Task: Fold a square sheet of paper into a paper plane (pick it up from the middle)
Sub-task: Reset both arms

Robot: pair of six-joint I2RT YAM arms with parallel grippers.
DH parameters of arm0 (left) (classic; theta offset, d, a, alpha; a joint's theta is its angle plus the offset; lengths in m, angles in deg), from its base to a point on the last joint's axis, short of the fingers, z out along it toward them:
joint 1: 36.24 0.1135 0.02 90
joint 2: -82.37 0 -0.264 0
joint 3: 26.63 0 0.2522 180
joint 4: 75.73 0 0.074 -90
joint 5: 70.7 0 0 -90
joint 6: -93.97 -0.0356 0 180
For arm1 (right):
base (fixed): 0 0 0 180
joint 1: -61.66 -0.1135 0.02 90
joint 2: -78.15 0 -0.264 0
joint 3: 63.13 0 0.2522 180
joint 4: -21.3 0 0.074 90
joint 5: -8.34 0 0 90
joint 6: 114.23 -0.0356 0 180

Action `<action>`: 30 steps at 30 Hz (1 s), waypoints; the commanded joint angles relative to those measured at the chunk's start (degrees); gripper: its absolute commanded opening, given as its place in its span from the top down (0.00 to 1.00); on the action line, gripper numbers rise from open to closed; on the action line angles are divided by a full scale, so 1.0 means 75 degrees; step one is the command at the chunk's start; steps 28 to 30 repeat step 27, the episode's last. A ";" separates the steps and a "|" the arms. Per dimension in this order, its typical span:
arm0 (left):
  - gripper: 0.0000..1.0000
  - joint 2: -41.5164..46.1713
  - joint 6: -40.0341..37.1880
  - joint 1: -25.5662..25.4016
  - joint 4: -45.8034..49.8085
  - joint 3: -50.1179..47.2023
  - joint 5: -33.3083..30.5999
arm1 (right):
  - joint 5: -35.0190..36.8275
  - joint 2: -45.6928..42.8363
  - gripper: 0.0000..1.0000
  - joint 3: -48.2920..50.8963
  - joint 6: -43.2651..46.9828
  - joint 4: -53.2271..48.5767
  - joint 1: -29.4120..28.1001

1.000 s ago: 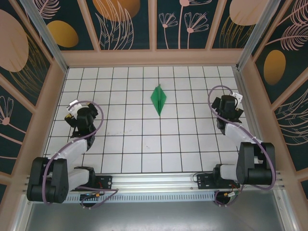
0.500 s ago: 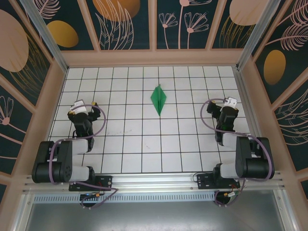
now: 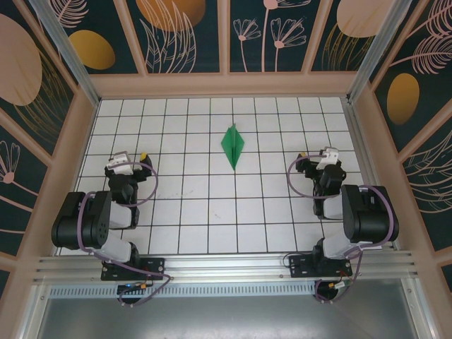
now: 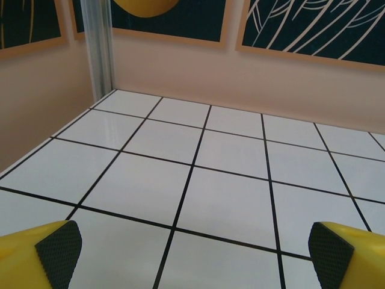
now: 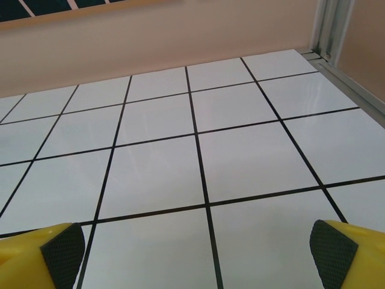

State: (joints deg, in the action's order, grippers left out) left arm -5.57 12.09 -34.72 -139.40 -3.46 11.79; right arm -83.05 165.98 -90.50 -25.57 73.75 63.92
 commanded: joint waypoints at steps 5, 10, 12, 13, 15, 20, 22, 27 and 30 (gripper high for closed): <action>0.01 -0.0024 -0.0084 0.0044 -0.0608 0.0076 0.0056 | -0.0178 0.0057 0.01 -0.0016 0.0103 0.0617 0.0010; 0.02 -0.0034 -0.0501 0.0044 -0.0113 0.0334 0.1160 | -0.0180 0.0066 0.01 -0.0014 0.0103 0.0617 0.0009; 0.01 -0.0043 -0.0496 0.0041 -0.0310 0.0251 0.1166 | -0.0178 0.0057 0.01 -0.0017 0.0109 0.0617 0.0008; 0.02 -0.0049 -0.0506 0.0044 -0.0256 0.0285 0.1197 | -0.0178 0.0067 0.01 -0.0015 0.0108 0.0617 0.0010; 0.02 -0.0059 -0.0484 0.0044 -0.0090 0.0376 0.1100 | -0.0178 0.0061 0.01 -0.0013 0.0103 0.0622 0.0012; 0.01 -0.0075 -0.0473 0.0031 0.0049 0.0450 0.0949 | -0.0178 0.0070 0.01 -0.0025 0.0105 0.0605 0.0015; 0.01 -0.0075 -0.0473 0.0020 0.0082 0.0468 0.0936 | -0.0178 0.0070 0.01 -0.0015 0.0105 0.0605 0.0013; 0.02 -0.0064 -0.0462 0.0019 0.0023 0.0433 0.0950 | -0.0178 0.0066 0.01 -0.0005 0.0108 0.0616 0.0015; 0.02 -0.0064 -0.0462 0.0019 0.0023 0.0433 0.0950 | -0.0178 0.0066 0.01 -0.0005 0.0108 0.0616 0.0015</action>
